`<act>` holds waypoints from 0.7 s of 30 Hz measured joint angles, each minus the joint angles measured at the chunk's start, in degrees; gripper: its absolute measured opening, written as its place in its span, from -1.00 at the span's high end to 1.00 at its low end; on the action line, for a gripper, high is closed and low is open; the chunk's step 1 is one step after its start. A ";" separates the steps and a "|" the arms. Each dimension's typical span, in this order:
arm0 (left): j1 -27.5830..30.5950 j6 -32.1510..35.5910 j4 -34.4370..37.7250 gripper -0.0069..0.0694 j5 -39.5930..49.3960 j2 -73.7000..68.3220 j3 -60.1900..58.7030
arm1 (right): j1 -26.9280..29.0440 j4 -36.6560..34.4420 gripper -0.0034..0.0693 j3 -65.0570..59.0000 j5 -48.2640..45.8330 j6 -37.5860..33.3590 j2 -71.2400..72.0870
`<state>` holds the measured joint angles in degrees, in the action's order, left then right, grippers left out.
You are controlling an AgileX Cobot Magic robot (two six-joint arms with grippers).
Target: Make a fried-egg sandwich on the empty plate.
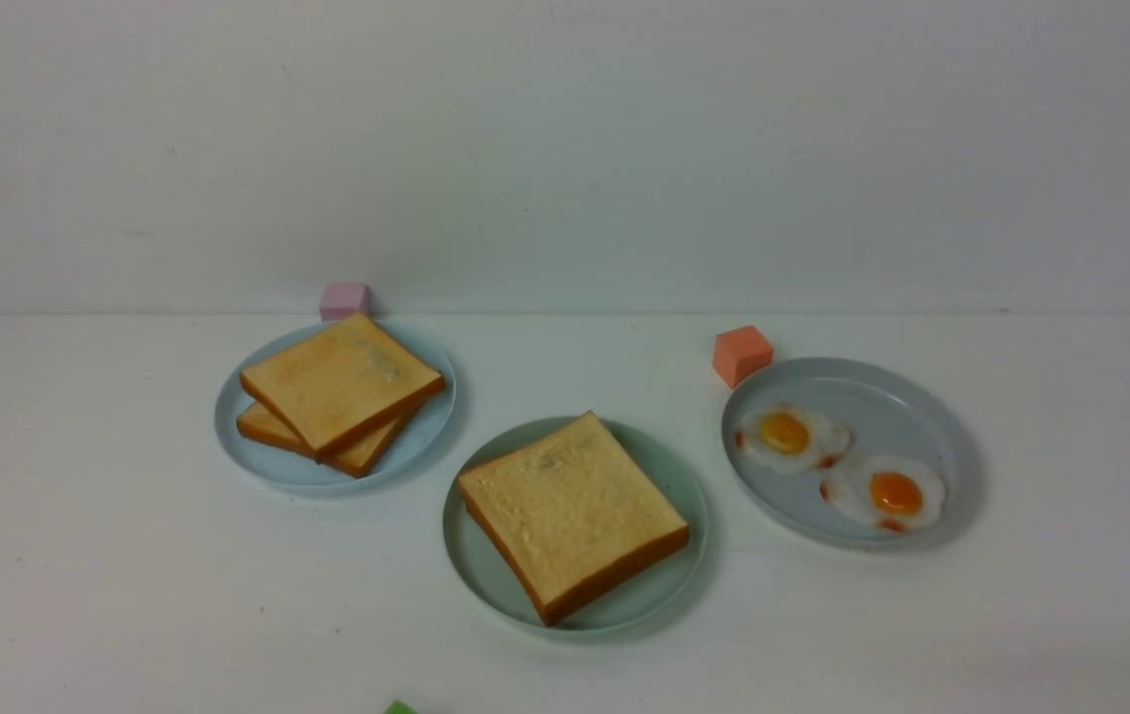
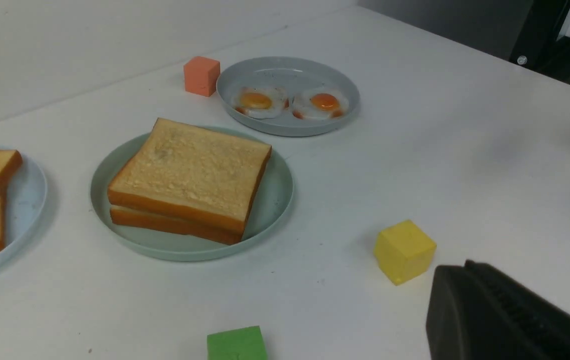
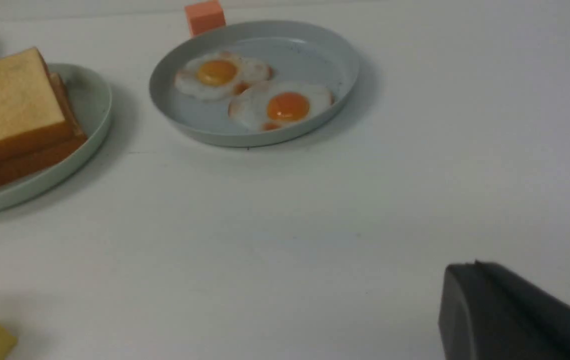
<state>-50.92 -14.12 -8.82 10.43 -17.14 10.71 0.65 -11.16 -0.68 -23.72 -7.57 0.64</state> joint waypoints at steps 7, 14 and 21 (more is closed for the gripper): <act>0.00 0.00 0.00 0.84 0.05 0.00 0.00 | 0.00 -0.87 0.93 -0.15 0.38 1.24 0.00; 0.00 0.00 0.00 0.82 0.05 0.00 0.00 | 0.00 -0.92 0.92 -0.15 0.38 1.24 0.00; 0.00 0.00 0.00 0.81 0.05 0.00 0.00 | 0.00 -1.10 0.91 -0.15 0.42 1.24 0.00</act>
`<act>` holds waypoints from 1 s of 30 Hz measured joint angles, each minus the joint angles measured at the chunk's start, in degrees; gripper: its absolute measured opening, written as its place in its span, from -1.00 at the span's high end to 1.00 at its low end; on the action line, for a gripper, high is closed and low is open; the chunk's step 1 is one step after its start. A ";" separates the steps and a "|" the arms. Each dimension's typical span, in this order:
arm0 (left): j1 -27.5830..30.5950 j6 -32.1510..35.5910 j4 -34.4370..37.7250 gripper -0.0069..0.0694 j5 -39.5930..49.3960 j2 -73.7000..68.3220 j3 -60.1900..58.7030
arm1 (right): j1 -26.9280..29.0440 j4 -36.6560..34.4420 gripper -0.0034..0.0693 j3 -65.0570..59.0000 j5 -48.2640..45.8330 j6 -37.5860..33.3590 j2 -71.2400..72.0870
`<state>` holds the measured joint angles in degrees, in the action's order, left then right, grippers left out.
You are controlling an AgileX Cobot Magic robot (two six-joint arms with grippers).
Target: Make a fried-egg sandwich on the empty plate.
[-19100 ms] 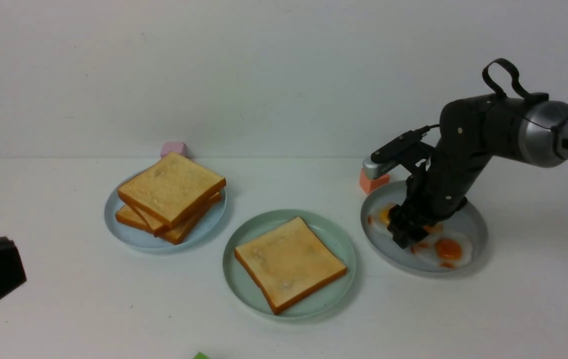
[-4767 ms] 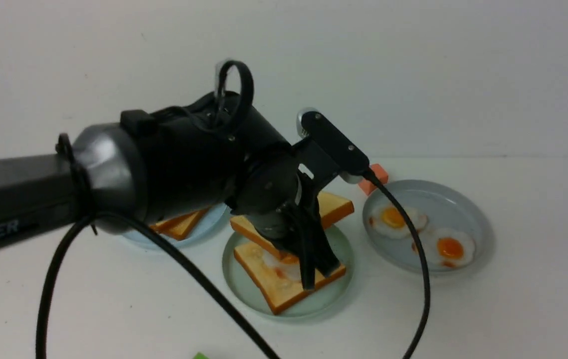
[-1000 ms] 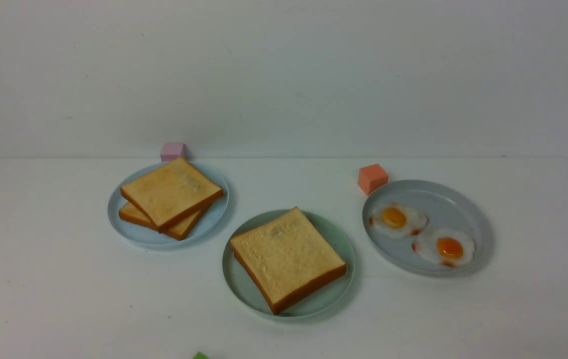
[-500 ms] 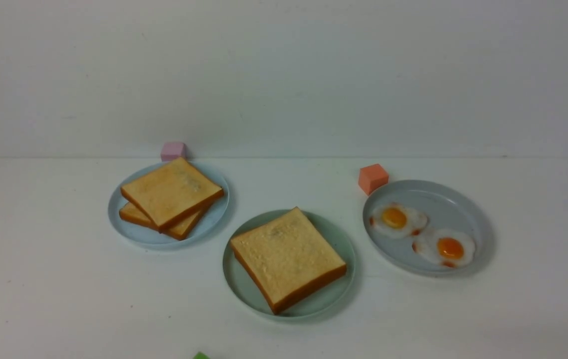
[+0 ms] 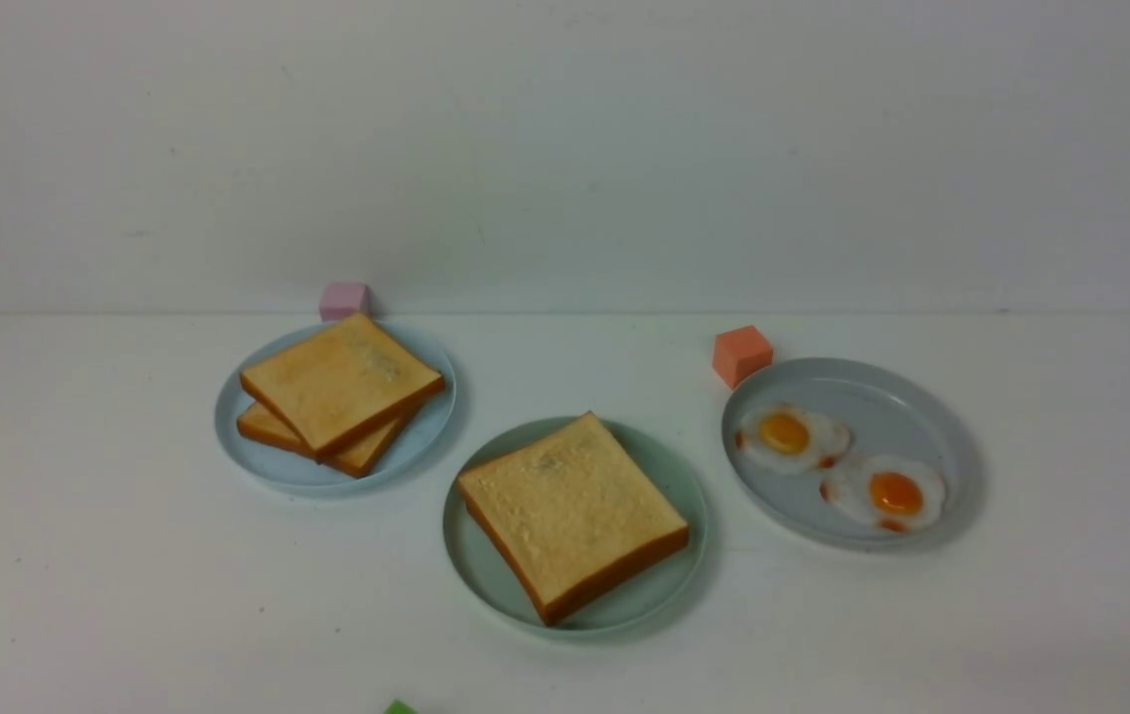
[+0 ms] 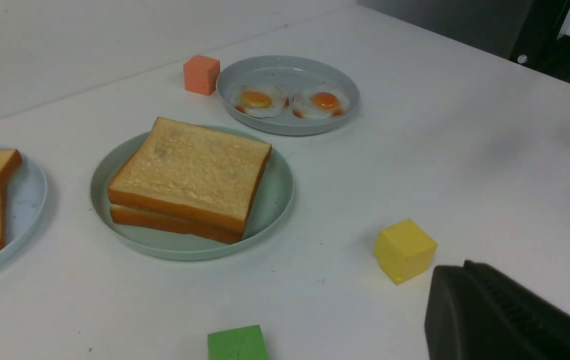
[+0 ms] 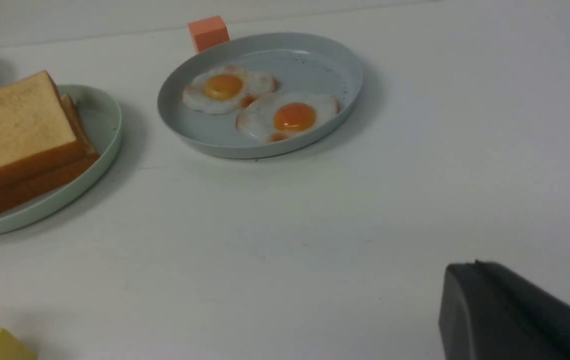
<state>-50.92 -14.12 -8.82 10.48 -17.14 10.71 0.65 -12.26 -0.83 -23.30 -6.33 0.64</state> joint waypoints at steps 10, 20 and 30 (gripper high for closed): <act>14.14 1.06 2.16 0.85 0.06 7.84 -0.12 | 0.00 0.00 0.90 0.00 0.00 0.00 0.00; 45.03 1.10 11.81 0.85 3.74 17.79 -10.73 | 0.00 0.00 0.88 0.00 0.00 0.00 0.00; 48.82 1.10 16.91 0.85 11.95 17.79 -12.48 | 0.00 -0.02 0.85 0.00 0.00 0.00 0.00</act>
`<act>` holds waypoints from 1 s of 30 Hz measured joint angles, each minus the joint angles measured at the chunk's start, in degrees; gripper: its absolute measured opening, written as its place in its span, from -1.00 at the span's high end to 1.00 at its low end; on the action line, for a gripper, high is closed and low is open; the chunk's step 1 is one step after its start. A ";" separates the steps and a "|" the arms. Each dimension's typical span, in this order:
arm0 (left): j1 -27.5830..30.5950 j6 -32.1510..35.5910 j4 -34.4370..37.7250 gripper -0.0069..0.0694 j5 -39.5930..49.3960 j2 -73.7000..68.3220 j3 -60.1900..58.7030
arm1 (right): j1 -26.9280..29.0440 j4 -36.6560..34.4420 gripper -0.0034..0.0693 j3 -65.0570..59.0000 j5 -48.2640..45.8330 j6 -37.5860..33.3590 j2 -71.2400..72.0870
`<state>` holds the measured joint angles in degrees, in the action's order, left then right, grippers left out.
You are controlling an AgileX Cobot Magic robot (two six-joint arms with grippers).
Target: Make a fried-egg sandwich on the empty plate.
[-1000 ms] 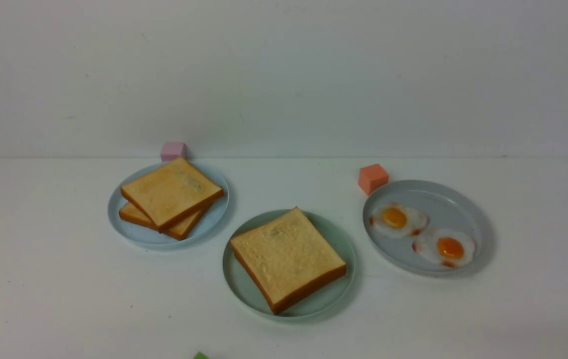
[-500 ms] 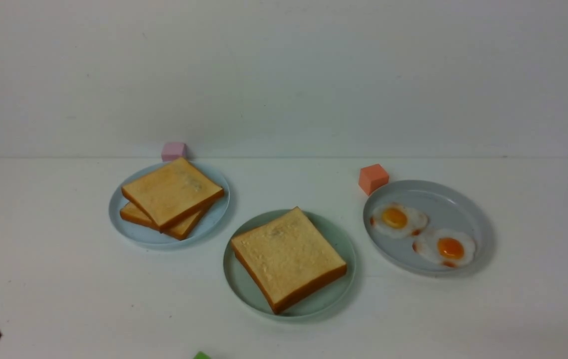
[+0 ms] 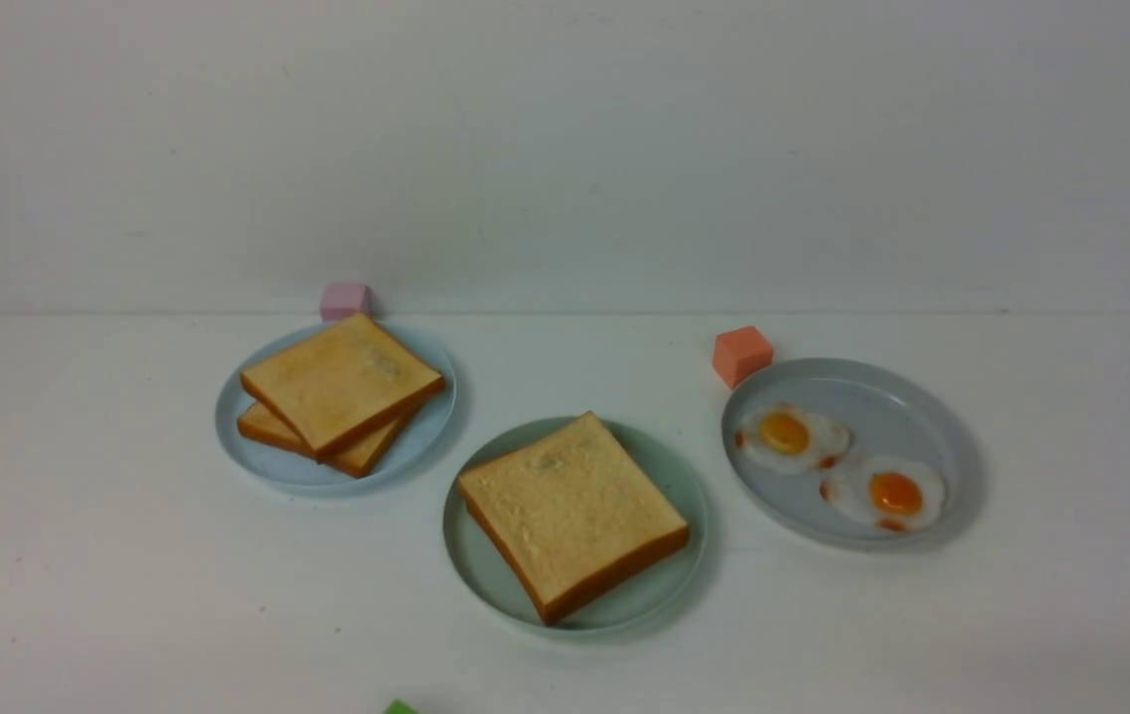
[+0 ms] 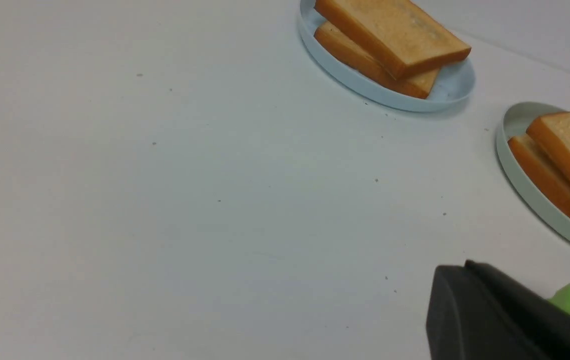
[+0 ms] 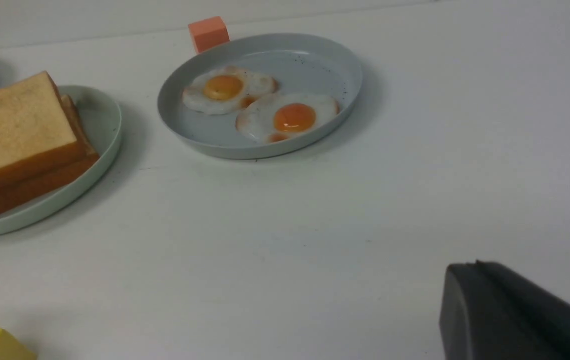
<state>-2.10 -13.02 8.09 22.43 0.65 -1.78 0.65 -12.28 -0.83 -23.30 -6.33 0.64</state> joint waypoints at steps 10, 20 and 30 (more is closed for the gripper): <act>0.00 0.00 0.06 0.85 0.00 0.00 0.00 | 0.00 0.00 0.82 0.00 0.00 0.00 0.00; 0.00 0.00 0.06 0.85 0.00 0.00 0.00 | 0.00 0.00 0.79 0.00 0.03 0.00 0.00; 0.00 0.00 0.06 0.85 0.00 0.00 0.00 | 0.00 0.00 0.77 0.00 0.03 0.00 0.00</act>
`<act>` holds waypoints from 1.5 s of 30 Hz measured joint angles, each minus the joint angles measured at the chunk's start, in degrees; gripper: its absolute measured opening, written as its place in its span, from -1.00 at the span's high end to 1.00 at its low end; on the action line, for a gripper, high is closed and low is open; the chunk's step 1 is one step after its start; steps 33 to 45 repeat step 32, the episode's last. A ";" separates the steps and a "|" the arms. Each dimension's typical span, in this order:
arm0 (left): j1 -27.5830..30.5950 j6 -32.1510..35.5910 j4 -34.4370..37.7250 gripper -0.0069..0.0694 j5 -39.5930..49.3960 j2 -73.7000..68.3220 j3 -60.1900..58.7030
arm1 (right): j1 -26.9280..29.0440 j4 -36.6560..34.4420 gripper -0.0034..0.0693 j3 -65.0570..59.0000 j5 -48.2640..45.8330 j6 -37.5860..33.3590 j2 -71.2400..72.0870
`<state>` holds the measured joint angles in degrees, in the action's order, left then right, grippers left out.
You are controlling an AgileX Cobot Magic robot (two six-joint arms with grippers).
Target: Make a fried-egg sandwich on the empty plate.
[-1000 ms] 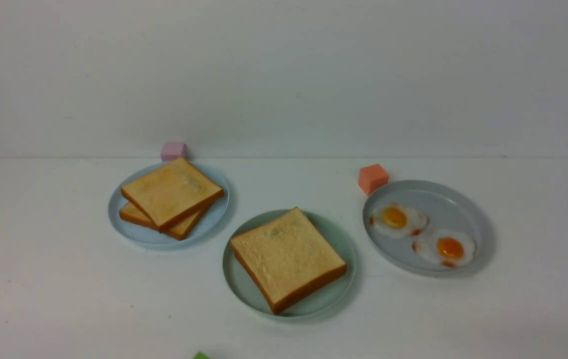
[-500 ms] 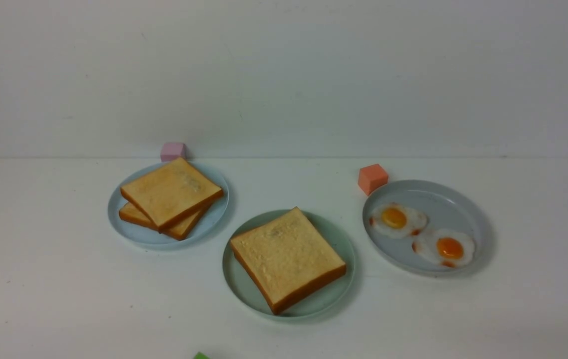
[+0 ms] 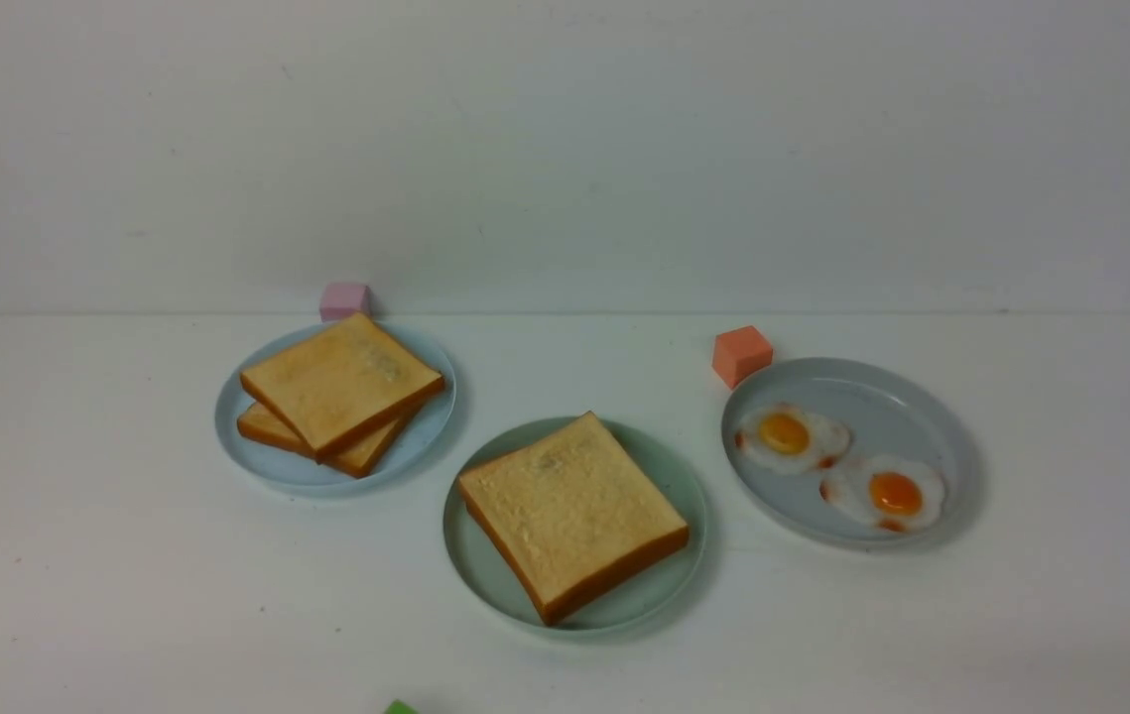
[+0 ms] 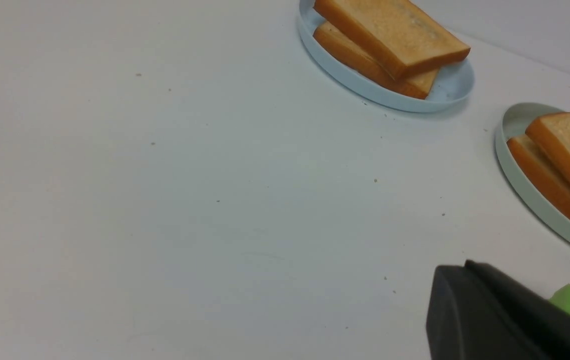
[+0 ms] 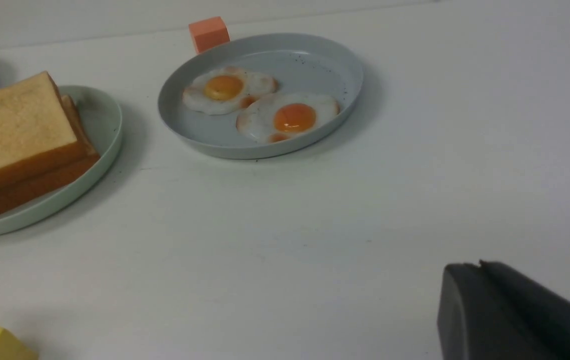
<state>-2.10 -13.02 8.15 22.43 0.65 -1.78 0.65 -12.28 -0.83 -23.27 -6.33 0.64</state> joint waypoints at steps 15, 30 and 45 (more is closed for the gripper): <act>0.00 0.00 0.00 0.85 0.00 0.00 0.00 | 0.00 0.00 0.72 0.00 0.00 0.00 0.00; 0.00 0.00 0.00 0.83 0.00 0.00 0.00 | 0.00 0.00 0.66 0.00 0.00 0.00 0.00; 0.00 0.00 0.00 0.83 0.00 0.00 0.00 | 0.00 0.00 0.65 0.00 0.00 0.00 0.00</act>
